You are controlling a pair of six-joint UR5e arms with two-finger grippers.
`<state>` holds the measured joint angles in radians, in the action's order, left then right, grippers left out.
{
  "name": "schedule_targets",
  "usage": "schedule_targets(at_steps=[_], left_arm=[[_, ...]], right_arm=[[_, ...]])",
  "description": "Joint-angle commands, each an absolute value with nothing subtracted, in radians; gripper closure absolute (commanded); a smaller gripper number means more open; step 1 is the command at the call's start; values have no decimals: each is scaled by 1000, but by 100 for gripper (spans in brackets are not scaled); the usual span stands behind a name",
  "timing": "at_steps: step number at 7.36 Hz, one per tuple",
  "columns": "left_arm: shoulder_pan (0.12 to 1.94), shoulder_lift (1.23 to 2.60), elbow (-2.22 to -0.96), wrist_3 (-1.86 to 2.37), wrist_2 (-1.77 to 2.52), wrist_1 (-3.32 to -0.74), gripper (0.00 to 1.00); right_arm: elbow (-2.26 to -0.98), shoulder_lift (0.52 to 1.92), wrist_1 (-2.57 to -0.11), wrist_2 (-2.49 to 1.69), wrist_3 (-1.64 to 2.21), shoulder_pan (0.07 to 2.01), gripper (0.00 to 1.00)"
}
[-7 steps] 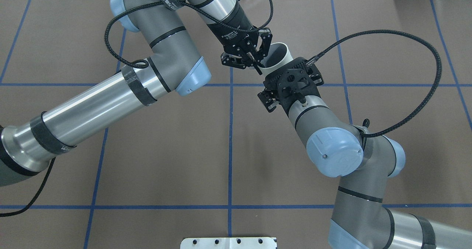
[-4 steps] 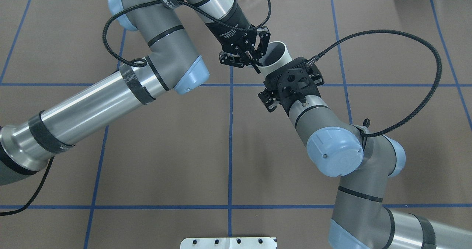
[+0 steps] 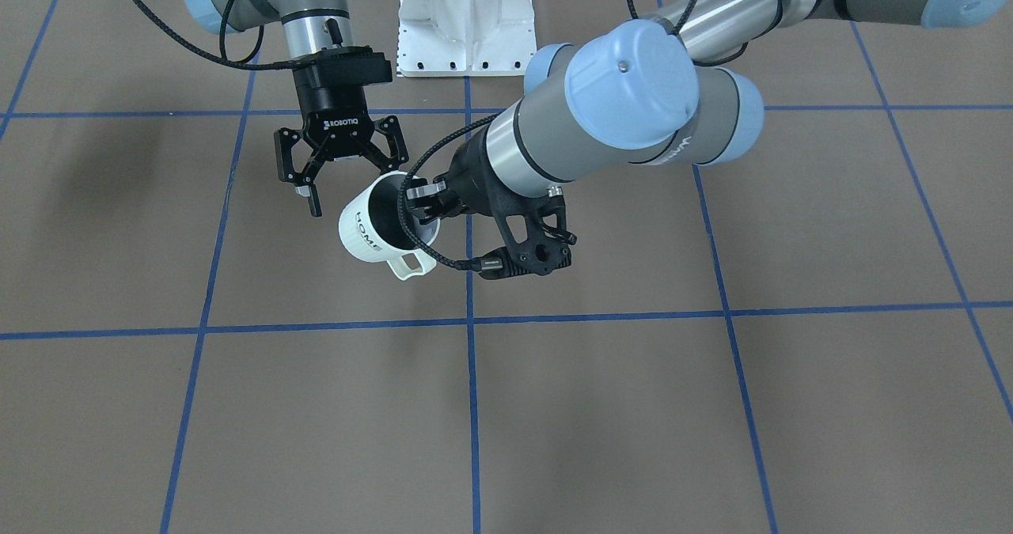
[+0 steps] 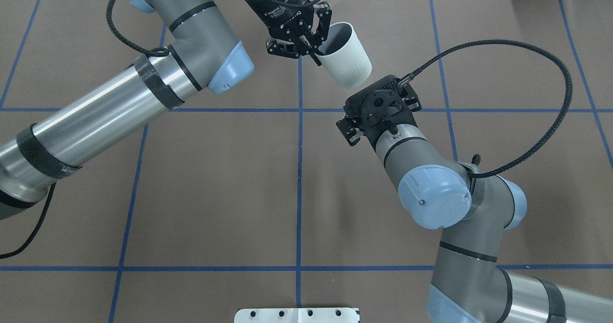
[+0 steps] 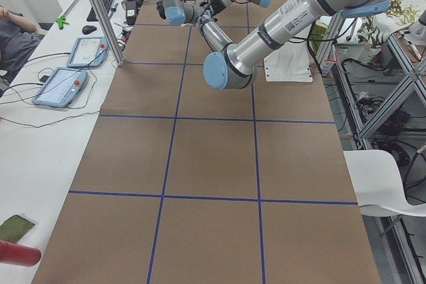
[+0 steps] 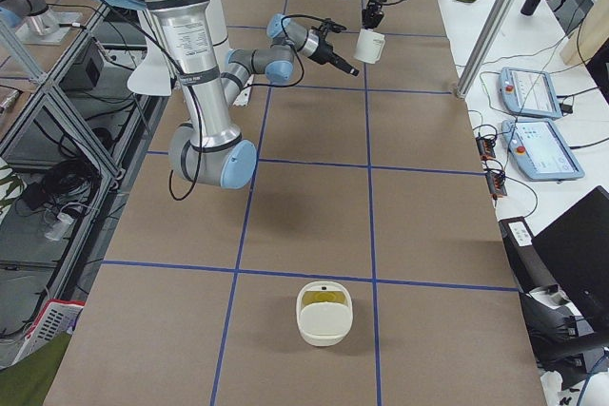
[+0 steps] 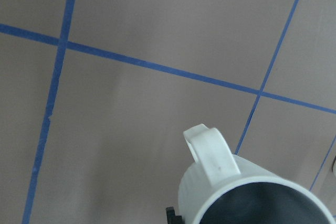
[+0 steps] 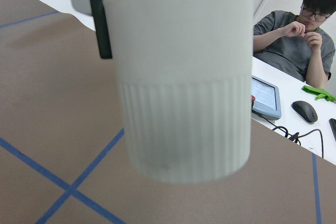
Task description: Left arm hands cup to right arm to dump lemon
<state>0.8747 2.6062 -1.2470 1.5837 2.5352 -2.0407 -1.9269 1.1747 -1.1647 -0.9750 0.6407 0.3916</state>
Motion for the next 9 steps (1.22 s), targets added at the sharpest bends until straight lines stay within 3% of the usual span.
schedule_targets(at_steps=[1,6,9], left_arm=[[969,2559,-1253,1578,2549,-2043,100],[1199,2346,-1278,1292,2527,-2029,100],[1235,2212,-1308,959,2376,-1903,100]], right_arm=[[-1927,1174,-1175,-986,646,412,0],[-1928,1174,-1406,-1594,623,804,0],[-1879,1170,-1656,-1922,354,1053,0]])
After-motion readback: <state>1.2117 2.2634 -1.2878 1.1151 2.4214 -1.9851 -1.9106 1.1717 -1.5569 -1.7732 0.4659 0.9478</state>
